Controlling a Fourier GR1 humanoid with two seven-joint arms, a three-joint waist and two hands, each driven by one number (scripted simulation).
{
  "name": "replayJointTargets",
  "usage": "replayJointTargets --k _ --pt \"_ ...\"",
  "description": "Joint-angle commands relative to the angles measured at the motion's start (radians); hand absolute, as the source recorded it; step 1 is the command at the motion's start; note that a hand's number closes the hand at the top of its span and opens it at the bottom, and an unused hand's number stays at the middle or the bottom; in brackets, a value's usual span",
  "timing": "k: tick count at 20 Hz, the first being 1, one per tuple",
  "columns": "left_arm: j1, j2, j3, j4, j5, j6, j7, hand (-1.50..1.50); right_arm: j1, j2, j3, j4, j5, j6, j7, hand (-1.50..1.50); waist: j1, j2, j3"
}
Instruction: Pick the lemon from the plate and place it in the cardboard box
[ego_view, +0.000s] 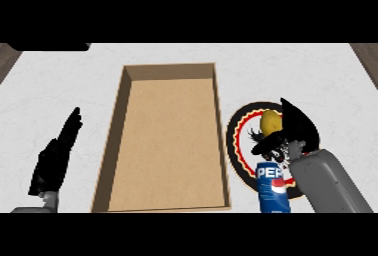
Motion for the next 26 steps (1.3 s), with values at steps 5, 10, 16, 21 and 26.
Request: replayJointTargets --k 5,10,16,21,26 --pt "0.04 -0.02 0.041 -0.05 -0.032 -0.051 0.01 0.0 -0.013 0.057 -0.069 0.055 0.053 0.062 -0.019 -1.5 0.001 0.0 0.0" --pt "0.02 -0.081 0.014 -0.049 -0.089 -0.011 0.032 0.0 -0.024 0.078 -0.122 0.128 0.041 0.057 -0.093 1.5 0.002 0.0 0.0" --pt "-0.032 -0.071 0.043 -0.036 -0.081 -0.035 0.07 0.0 -0.038 0.044 -0.046 0.124 0.236 -0.004 -0.058 1.5 0.0 0.0 0.0" --pt "-0.005 -0.055 0.09 0.011 -0.054 -0.083 -0.019 0.0 -0.023 0.023 -0.055 0.058 0.301 0.002 -0.076 1.5 -0.001 -0.001 0.0" --pt "0.047 -0.077 0.075 -0.025 -0.072 -0.04 0.02 0.0 0.351 0.127 0.254 -0.308 0.534 -0.048 0.161 1.5 -0.051 -0.02 -0.003"
